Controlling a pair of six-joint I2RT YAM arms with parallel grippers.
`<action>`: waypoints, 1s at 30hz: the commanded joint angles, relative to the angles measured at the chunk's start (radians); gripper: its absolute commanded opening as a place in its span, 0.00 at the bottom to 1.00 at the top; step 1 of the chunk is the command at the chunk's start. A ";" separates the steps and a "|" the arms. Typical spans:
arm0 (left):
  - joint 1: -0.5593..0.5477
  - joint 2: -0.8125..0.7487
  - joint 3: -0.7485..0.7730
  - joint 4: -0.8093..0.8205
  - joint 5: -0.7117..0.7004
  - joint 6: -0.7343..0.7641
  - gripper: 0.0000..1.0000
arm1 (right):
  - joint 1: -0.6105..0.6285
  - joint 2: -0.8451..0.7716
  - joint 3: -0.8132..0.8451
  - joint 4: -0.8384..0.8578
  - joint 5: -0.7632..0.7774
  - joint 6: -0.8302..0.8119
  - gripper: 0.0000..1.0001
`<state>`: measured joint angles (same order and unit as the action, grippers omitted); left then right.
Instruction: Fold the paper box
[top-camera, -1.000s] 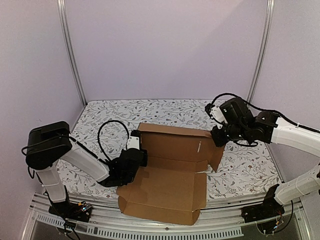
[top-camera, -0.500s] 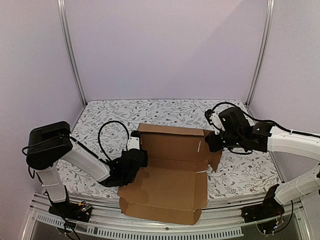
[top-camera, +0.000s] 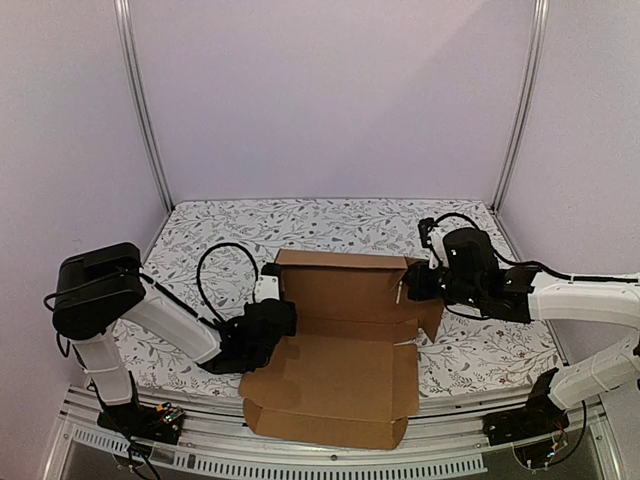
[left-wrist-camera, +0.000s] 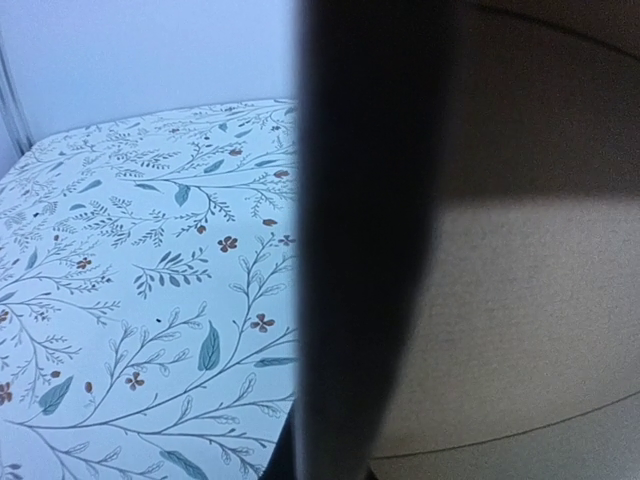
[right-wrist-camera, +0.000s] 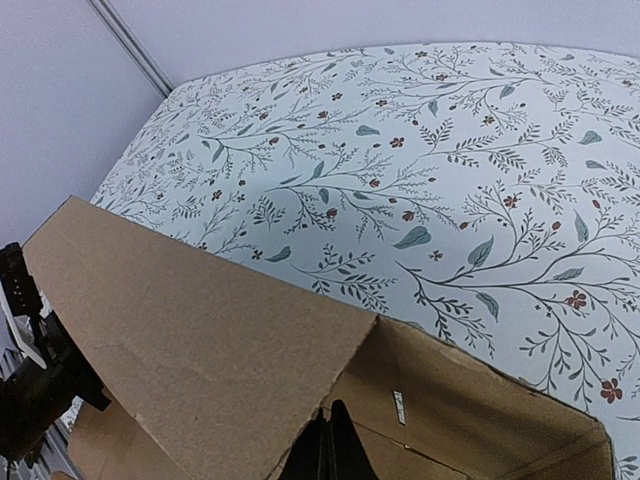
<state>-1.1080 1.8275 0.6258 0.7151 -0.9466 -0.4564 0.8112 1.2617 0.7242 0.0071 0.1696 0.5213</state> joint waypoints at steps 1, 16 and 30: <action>-0.023 -0.018 0.033 -0.076 0.055 -0.066 0.00 | 0.019 0.004 -0.035 0.202 0.012 0.090 0.00; -0.024 -0.065 0.016 -0.120 0.101 -0.182 0.00 | 0.066 0.003 -0.084 0.441 0.001 0.124 0.00; 0.068 -0.114 -0.019 -0.054 0.226 -0.257 0.00 | 0.083 -0.132 -0.047 0.233 -0.069 0.035 0.02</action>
<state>-1.0878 1.7420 0.6338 0.6258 -0.8001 -0.6769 0.8810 1.1858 0.6483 0.3344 0.1406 0.6014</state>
